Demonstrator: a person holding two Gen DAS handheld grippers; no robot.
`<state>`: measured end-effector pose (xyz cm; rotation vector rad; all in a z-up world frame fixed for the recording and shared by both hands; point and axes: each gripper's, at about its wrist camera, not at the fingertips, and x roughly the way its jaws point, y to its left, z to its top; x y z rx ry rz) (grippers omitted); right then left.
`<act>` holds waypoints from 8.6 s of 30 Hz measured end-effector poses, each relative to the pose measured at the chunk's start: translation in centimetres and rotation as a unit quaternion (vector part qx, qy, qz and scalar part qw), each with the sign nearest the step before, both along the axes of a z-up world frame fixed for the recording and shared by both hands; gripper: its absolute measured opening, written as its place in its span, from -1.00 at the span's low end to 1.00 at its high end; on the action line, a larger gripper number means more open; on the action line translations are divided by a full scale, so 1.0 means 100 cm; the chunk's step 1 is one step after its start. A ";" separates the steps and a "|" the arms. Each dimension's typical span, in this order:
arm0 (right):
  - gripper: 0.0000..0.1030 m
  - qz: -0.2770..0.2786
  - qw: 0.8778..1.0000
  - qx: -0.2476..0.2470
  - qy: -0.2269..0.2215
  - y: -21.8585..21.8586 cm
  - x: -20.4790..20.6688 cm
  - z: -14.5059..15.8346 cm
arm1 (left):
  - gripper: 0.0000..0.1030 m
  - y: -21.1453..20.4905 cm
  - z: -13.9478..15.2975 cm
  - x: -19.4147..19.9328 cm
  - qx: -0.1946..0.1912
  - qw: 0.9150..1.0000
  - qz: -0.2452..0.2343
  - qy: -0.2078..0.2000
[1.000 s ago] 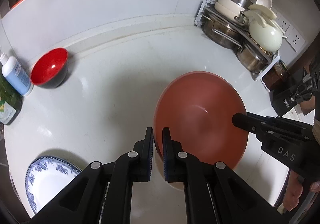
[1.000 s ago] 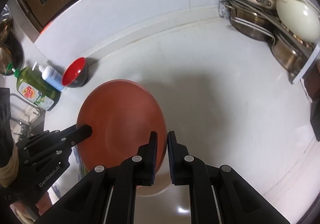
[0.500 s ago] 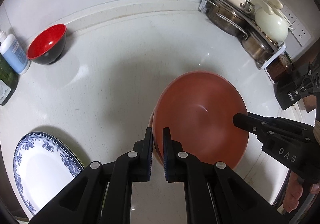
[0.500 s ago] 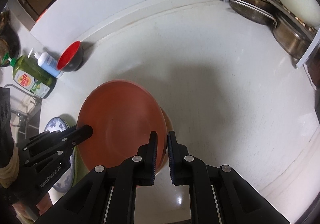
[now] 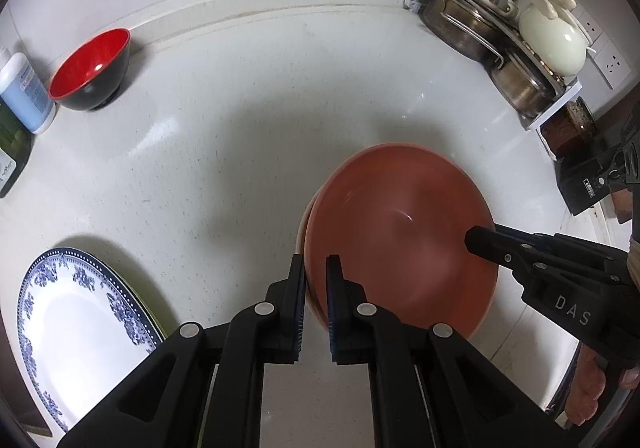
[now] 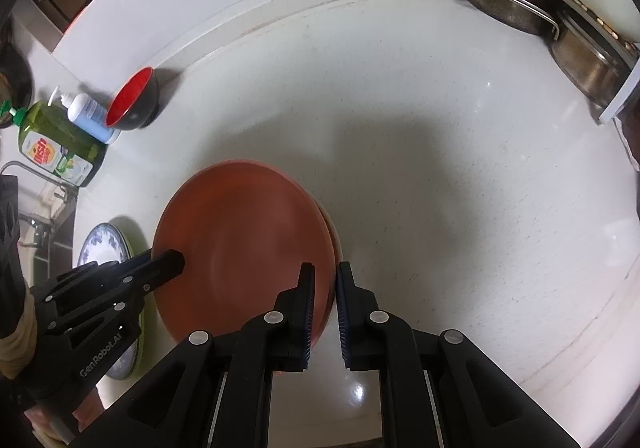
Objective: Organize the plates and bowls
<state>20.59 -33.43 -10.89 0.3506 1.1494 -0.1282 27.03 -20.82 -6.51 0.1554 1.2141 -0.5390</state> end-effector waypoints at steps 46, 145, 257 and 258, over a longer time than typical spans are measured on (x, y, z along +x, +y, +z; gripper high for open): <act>-0.06 0.092 0.986 -0.083 -0.115 0.106 0.085 0.079 | 0.54 0.131 0.064 0.065 0.023 0.984 0.115 -0.136; -0.78 0.135 0.990 0.011 -0.027 0.145 0.247 0.038 | -0.76 0.171 0.037 0.202 0.013 0.981 0.158 -0.115; -0.12 -0.018 0.999 -0.022 -0.046 -0.014 -0.008 -0.008 | 0.11 0.001 0.004 0.002 0.042 0.994 -0.018 -0.095; -0.12 -0.019 0.999 -0.021 -0.043 -0.013 -0.007 -0.009 | 0.11 0.001 0.001 0.002 0.045 0.995 -0.018 -0.091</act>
